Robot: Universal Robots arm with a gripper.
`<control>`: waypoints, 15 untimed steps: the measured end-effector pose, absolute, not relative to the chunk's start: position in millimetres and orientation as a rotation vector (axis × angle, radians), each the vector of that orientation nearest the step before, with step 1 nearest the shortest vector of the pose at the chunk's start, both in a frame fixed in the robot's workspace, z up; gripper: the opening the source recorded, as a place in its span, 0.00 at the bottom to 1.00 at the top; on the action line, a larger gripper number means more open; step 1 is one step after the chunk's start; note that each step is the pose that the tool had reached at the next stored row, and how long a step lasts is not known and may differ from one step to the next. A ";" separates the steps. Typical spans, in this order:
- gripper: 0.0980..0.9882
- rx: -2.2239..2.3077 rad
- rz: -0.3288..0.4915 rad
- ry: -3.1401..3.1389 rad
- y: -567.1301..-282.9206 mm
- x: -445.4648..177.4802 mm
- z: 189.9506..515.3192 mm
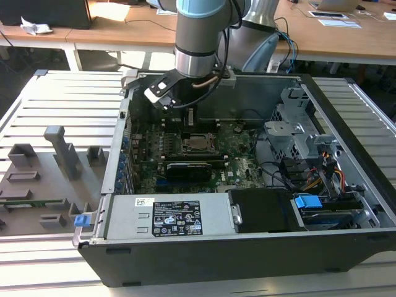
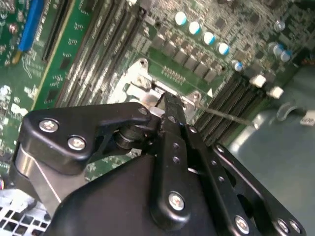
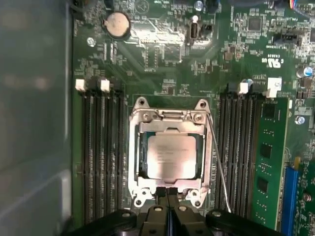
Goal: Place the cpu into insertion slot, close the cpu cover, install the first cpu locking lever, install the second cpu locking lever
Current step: 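Close the cpu cover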
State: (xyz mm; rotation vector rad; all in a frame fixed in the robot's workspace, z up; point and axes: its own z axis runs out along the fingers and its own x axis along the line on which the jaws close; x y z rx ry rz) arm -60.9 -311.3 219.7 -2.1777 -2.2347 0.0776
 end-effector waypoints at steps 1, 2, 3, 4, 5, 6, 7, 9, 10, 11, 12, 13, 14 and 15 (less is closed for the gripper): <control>0.01 -2.177 0.077 -2.235 -313.8 -62.1 215.8; 0.01 -2.177 0.078 -2.235 -313.9 -62.4 213.6; 0.01 -2.177 0.078 -2.235 -313.9 -62.4 212.2; 0.01 -2.177 0.078 -2.236 -313.9 -62.4 211.9; 0.01 -2.177 0.078 -2.236 -313.8 -62.4 211.6; 0.01 -2.176 0.078 -2.236 -313.7 -62.4 211.2; 0.01 -2.176 0.078 -2.236 -313.5 -62.4 211.0; 0.01 -2.176 0.078 -2.237 -313.0 -62.5 210.7; 0.01 -2.175 0.077 -2.237 -312.4 -62.5 209.6; 0.01 -2.175 0.078 -2.237 -312.0 -62.4 208.9; 0.01 -2.175 0.078 -2.237 -311.5 -62.4 208.1; 0.01 -2.175 0.078 -2.237 -310.8 -62.4 207.5; 0.01 -2.175 0.078 -2.237 -310.1 -62.4 207.4; 0.01 -2.175 0.078 -2.237 -309.3 -62.4 207.3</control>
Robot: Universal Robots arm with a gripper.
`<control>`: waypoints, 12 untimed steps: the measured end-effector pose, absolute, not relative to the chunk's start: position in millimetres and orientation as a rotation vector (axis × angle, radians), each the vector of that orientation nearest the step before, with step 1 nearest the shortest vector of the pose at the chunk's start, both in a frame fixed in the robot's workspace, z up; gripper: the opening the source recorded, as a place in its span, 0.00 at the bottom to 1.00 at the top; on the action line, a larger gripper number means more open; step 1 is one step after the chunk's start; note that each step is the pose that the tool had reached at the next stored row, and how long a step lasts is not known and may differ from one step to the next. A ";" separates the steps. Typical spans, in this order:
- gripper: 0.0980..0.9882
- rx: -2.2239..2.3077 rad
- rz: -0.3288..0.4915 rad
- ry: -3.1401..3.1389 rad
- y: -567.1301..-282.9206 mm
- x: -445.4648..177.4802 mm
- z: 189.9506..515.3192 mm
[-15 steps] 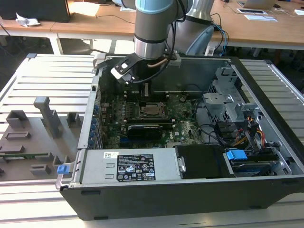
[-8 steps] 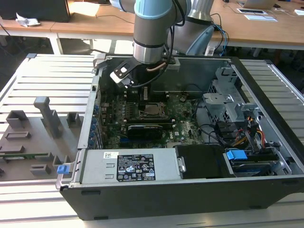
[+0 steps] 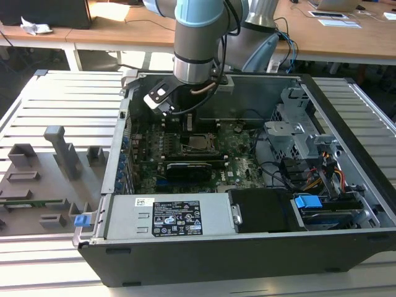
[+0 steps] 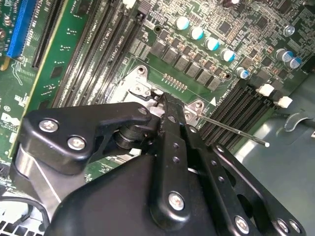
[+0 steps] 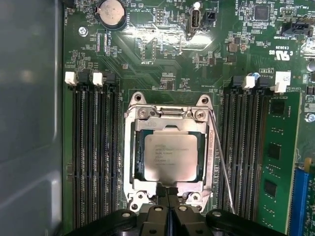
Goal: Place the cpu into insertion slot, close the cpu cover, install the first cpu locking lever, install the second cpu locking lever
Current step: 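Close the cpu cover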
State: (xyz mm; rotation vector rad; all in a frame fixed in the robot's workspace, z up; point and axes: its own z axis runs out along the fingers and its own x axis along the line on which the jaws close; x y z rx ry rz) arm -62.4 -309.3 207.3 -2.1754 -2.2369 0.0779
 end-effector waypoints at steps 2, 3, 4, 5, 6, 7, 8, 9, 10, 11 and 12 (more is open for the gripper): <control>0.01 -2.175 0.078 -2.237 -307.2 -62.4 206.7; 0.01 -2.175 0.078 -2.237 -306.8 -62.2 206.6; 0.01 -2.175 0.078 -2.237 -306.5 -61.7 206.4; 0.01 -2.175 0.078 -2.237 -306.2 -61.1 206.2; 0.01 -2.175 0.078 -2.237 -305.9 -60.5 205.9; 0.01 -2.175 0.078 -2.237 -305.7 -59.8 205.6; 0.01 -2.175 0.078 -2.237 -305.6 -59.2 205.4; 0.01 -2.175 0.078 -2.237 -305.5 -58.6 205.2; 0.01 -2.175 0.078 -2.237 -305.4 -58.2 205.0; 0.01 -2.175 0.078 -2.237 -305.4 -57.7 205.0; 0.01 -2.175 0.078 -2.237 -305.4 -57.3 205.0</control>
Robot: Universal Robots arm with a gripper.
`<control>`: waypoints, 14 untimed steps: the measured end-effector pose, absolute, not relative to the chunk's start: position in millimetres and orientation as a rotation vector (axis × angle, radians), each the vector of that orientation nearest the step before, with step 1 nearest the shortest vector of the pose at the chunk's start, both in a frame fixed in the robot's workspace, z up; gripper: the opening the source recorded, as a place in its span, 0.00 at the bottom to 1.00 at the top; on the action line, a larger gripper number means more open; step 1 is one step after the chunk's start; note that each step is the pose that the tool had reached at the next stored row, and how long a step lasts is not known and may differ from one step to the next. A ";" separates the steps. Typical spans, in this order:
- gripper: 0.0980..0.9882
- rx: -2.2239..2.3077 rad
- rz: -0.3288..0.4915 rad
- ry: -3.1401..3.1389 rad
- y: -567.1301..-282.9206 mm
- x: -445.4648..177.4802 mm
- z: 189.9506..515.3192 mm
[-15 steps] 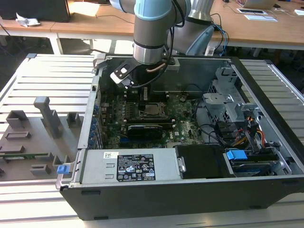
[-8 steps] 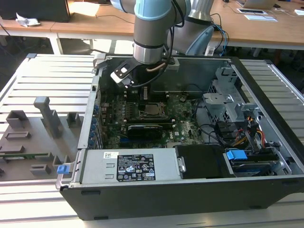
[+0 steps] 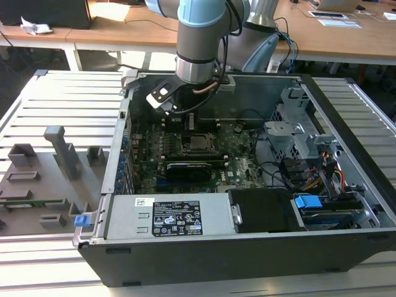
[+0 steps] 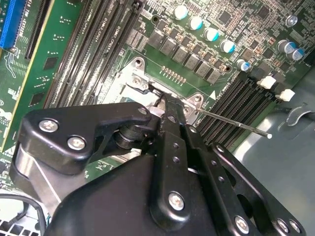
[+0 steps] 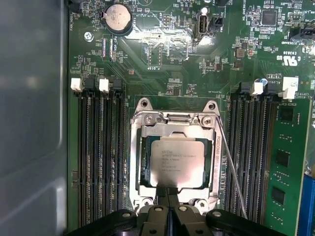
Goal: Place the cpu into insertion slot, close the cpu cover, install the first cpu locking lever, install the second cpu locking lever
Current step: 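Close the cpu cover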
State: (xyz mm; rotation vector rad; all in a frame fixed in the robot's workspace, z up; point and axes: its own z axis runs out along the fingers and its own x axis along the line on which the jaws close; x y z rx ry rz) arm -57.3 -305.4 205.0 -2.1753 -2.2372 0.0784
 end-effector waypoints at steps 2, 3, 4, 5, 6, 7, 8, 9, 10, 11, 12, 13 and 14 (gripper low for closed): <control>0.01 -2.175 0.078 -2.237 -305.3 -56.6 205.0; 0.01 -2.175 0.078 -2.237 -305.3 -55.6 205.3; 0.01 -2.175 0.078 -2.237 -305.2 -54.8 205.5; 0.01 -2.175 0.078 -2.237 -305.2 -54.0 205.7; 0.01 -2.175 0.078 -2.237 -305.3 -52.1 206.0; 0.01 -2.175 0.078 -2.237 -305.3 -50.8 206.0; 0.01 -2.175 0.078 -2.237 -305.3 -49.1 206.0; 0.01 -2.175 0.078 -2.237 -305.3 -47.3 206.1; 0.01 -2.175 0.078 -2.237 -305.3 -46.9 206.1; 0.01 -2.175 0.078 -2.237 -305.3 -46.8 206.6; 0.01 -2.175 0.078 -2.237 -305.3 -46.8 208.3; 0.01 -2.175 0.078 -2.237 -305.3 -46.8 212.8; 0.01 -2.175 0.078 -2.237 -305.3 -46.7 217.6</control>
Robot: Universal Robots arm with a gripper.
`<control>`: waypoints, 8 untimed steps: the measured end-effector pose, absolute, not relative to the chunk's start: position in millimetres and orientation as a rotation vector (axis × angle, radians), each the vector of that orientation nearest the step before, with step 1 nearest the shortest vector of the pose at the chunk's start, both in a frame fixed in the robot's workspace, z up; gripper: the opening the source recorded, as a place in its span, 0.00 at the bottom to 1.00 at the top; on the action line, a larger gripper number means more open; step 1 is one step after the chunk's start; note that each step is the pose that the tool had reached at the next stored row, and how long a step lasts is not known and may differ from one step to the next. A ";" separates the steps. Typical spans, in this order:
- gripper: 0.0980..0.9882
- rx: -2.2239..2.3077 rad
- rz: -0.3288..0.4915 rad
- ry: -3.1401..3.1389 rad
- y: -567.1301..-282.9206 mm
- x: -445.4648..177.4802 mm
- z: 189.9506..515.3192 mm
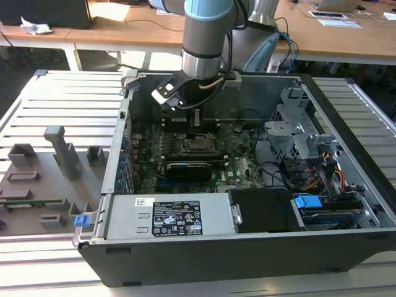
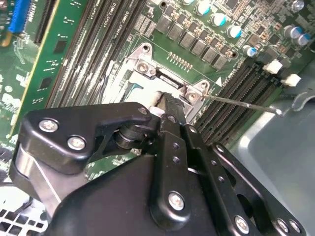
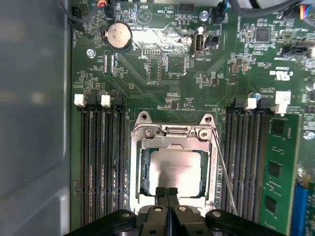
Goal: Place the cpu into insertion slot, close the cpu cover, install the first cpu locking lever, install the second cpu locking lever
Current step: 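Close the cpu cover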
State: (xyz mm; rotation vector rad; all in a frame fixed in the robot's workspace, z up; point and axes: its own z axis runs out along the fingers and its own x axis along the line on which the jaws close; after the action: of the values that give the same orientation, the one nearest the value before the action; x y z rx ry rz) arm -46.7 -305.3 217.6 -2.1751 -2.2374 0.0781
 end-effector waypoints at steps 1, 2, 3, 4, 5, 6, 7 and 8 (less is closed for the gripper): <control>0.01 -2.175 0.078 -2.238 -305.3 -46.8 220.6; 0.01 -2.175 0.078 -2.238 -305.3 -46.7 223.0; 0.01 -2.175 0.078 -2.238 -305.3 -46.8 227.9; 0.01 -2.175 0.078 -2.238 -305.3 -46.7 231.6; 0.01 -2.175 0.078 -2.238 -305.3 -46.8 234.4; 0.01 -2.175 0.078 -2.238 -305.3 -46.8 237.0; 0.01 -2.175 0.078 -2.238 -305.3 -46.8 239.9; 0.01 -2.174 0.078 -2.238 -305.7 -46.7 240.6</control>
State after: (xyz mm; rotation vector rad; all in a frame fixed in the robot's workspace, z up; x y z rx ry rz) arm -46.7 -305.7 240.6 -2.1743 -2.2382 0.0778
